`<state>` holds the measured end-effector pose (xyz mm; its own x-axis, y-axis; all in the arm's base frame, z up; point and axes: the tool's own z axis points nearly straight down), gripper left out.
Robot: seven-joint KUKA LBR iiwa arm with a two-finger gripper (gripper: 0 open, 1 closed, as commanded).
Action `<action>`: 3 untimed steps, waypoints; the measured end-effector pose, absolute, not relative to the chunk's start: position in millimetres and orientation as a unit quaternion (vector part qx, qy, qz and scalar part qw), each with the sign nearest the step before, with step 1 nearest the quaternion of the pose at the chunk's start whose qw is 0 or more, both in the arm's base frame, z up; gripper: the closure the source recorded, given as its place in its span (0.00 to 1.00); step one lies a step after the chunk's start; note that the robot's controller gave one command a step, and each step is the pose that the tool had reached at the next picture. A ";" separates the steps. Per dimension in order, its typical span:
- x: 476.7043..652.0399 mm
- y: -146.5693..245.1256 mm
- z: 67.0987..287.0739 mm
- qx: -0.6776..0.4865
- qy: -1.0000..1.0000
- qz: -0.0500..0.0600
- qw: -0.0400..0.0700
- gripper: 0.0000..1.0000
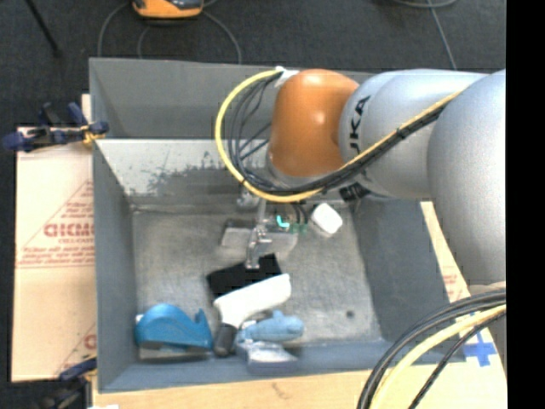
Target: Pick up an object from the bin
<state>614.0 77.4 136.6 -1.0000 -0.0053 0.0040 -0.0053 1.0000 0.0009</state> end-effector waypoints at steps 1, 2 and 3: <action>616.1 77.2 141.2 0.002 -1.000 -0.001 -0.002 0.00; 628.5 47.1 119.9 -0.003 -1.000 0.000 -0.002 0.00; 631.9 23.5 108.2 -0.005 -1.000 0.001 -0.001 0.00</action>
Offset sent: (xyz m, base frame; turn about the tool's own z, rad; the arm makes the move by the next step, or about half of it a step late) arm 0.0157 -0.0376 -0.0235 0.0145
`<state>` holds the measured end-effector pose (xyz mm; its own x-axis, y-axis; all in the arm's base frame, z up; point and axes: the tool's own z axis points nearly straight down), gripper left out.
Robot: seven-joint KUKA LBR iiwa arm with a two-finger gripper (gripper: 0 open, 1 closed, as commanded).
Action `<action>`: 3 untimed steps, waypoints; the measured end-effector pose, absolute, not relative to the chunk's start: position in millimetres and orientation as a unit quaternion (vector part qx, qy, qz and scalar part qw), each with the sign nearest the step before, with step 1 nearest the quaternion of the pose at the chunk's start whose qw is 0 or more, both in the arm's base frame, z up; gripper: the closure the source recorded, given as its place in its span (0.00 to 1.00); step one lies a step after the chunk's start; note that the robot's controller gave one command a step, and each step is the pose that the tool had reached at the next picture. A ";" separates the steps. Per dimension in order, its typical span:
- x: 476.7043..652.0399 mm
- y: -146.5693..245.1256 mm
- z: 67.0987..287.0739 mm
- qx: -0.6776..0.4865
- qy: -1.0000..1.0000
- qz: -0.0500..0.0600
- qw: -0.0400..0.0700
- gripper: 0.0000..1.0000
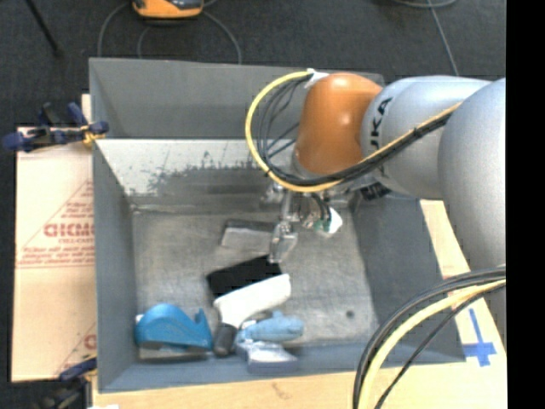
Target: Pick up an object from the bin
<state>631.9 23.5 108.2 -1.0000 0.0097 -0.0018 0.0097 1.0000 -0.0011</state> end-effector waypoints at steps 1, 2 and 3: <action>640.2 41.1 127.0 -0.014 1.000 0.000 0.004 0.00; 645.0 28.0 83.3 -0.026 1.000 0.000 0.004 0.00; 654.8 28.5 67.9 -0.015 1.000 0.000 0.013 1.00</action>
Offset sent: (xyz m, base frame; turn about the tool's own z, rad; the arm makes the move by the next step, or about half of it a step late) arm 0.0115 0.0025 -0.0382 -0.0675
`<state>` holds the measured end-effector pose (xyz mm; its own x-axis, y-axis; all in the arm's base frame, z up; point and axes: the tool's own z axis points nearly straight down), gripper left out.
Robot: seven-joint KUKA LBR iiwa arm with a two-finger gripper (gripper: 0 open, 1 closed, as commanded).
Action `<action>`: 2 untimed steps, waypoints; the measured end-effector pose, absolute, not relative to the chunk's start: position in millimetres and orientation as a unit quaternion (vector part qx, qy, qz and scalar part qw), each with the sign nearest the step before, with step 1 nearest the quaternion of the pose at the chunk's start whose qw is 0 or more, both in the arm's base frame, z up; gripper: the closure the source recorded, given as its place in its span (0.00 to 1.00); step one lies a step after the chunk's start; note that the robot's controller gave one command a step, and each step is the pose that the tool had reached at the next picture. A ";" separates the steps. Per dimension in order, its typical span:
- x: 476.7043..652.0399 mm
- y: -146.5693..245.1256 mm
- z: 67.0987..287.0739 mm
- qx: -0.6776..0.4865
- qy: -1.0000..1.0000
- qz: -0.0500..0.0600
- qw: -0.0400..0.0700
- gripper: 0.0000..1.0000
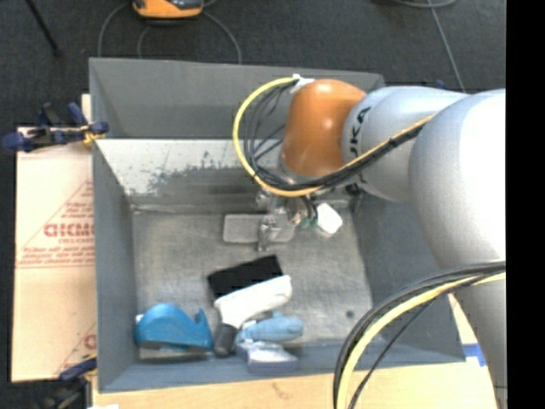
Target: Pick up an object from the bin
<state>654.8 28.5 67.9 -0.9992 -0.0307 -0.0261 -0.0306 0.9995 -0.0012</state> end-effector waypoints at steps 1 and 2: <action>654.6 28.9 69.2 -0.014 1.000 -0.001 0.013 1.00; 653.2 28.7 75.6 -0.013 1.000 -0.001 0.009 1.00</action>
Offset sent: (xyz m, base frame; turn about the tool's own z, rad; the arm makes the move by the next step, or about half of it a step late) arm 0.0000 0.0001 0.0824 0.0000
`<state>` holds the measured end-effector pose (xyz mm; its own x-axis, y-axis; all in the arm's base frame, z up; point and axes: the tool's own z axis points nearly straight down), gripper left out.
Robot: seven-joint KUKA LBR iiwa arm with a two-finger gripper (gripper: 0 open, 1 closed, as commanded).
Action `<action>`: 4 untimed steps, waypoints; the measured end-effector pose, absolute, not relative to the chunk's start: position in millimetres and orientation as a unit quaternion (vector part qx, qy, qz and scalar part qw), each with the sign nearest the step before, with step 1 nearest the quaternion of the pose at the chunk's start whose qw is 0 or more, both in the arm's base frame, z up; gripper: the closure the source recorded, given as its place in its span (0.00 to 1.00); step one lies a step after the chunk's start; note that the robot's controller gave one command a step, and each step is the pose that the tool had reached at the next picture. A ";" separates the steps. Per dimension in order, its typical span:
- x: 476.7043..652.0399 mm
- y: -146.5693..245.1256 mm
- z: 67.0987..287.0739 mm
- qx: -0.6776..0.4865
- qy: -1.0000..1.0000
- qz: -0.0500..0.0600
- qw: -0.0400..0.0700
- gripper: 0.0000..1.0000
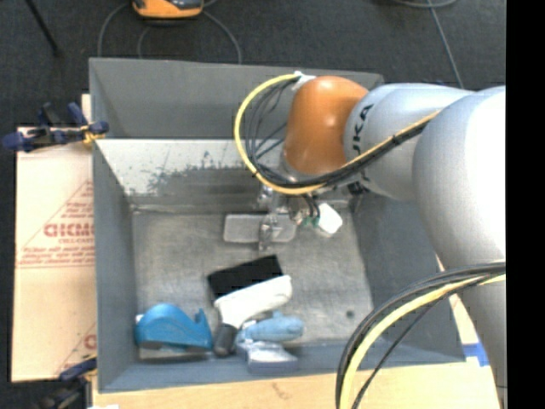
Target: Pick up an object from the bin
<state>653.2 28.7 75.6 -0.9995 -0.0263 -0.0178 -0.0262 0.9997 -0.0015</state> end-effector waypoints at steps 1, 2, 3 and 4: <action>652.8 28.5 93.5 -0.013 1.000 0.000 0.003 1.00; 653.7 28.3 106.0 -0.013 1.000 0.000 0.003 1.00; 653.3 28.3 119.7 -0.013 1.000 0.000 0.003 1.00; 653.9 28.3 129.3 -0.013 1.000 0.000 0.004 1.00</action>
Offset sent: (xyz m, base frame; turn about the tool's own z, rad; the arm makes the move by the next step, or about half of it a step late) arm 0.0001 -0.0003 0.0641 0.0000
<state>653.9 28.3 129.3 -0.9996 -0.0257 -0.0078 -0.0257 0.9997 -0.0007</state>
